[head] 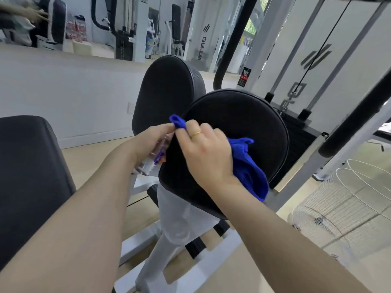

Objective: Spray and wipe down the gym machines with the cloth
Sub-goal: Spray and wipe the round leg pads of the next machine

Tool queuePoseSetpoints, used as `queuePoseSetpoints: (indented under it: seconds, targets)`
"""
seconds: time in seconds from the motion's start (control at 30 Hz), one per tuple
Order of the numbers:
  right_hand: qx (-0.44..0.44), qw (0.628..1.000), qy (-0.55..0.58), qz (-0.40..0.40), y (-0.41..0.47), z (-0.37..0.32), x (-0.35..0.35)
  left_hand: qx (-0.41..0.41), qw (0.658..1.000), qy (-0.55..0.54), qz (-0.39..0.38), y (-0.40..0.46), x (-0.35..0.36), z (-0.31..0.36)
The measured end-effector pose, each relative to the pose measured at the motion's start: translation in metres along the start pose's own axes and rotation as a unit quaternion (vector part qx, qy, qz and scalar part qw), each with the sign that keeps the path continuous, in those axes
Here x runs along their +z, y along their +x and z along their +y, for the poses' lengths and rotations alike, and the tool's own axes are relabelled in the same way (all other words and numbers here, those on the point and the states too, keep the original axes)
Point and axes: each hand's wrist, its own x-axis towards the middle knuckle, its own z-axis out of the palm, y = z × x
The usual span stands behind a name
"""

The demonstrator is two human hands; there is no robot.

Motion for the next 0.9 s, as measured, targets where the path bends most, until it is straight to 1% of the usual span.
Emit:
queuePoseSetpoints:
  seconds: [0.07, 0.13, 0.2, 0.27, 0.33, 0.37, 0.47, 0.53, 0.57, 0.6, 0.7, 0.73, 0.77, 0.8, 0.87, 0.9]
  targets:
    - [-0.091, 0.995, 0.012, -0.030, -0.005, -0.005, 0.003, -0.004, 1.000, -0.008, -0.006, 0.002, 0.001, -0.001]
    - [-0.122, 0.992, 0.021, -0.038, 0.002, 0.015, -0.005, -0.004, 1.000, -0.008, -0.029, 0.004, -0.001, -0.003]
    - [-0.082, 0.996, -0.016, -0.021, 0.013, 0.044, -0.017, -0.016, 0.998, 0.024, -0.051, 0.007, -0.003, -0.006]
    - [-0.007, 0.999, -0.047, 0.001, 0.017, 0.059, -0.023, -0.027, 0.997, 0.040, -0.062, 0.008, -0.004, -0.007]
    - [0.037, 0.998, -0.042, 0.005, 0.008, 0.042, -0.017, -0.024, 0.998, 0.034, -0.049, 0.008, -0.001, -0.006]
    - [0.030, 0.999, -0.023, -0.017, -0.002, 0.026, -0.013, -0.023, 0.998, 0.034, -0.037, 0.005, 0.000, -0.005]
    - [-0.078, 0.993, 0.014, -0.083, -0.034, -0.013, 0.002, -0.018, 0.999, 0.022, -0.025, 0.003, -0.001, -0.005]
    - [-0.126, 0.986, 0.032, -0.105, -0.033, -0.011, 0.001, -0.017, 0.999, 0.021, -0.021, 0.002, -0.003, -0.007]
    - [-0.135, 0.985, 0.026, -0.105, -0.025, -0.002, -0.003, -0.015, 1.000, 0.018, -0.021, 0.001, -0.005, -0.006]
    - [-0.124, 0.988, 0.012, -0.096, -0.014, 0.008, -0.009, -0.011, 1.000, 0.012, -0.023, 0.001, -0.005, -0.006]
    - [-0.002, 0.999, -0.019, -0.038, 0.008, 0.023, -0.015, -0.019, 0.999, 0.023, -0.017, 0.002, -0.005, -0.007]
    - [0.014, 0.999, -0.016, -0.032, 0.001, 0.016, -0.013, -0.024, 0.999, 0.024, -0.017, 0.001, -0.004, -0.007]
    - [0.000, 0.999, -0.004, -0.040, -0.011, 0.003, -0.009, -0.025, 0.999, 0.014, -0.022, 0.001, -0.003, -0.006]
    - [-0.038, 0.997, 0.010, -0.065, -0.026, -0.012, -0.003, -0.024, 0.999, -0.002, -0.033, 0.001, -0.002, -0.005]
    - [-0.128, 0.982, 0.032, -0.138, -0.051, -0.032, 0.006, -0.022, 0.998, -0.022, -0.056, 0.001, -0.001, -0.004]
    - [-0.155, 0.974, 0.040, -0.163, -0.058, -0.034, 0.009, -0.019, 0.998, -0.020, -0.063, 0.001, -0.002, -0.004]
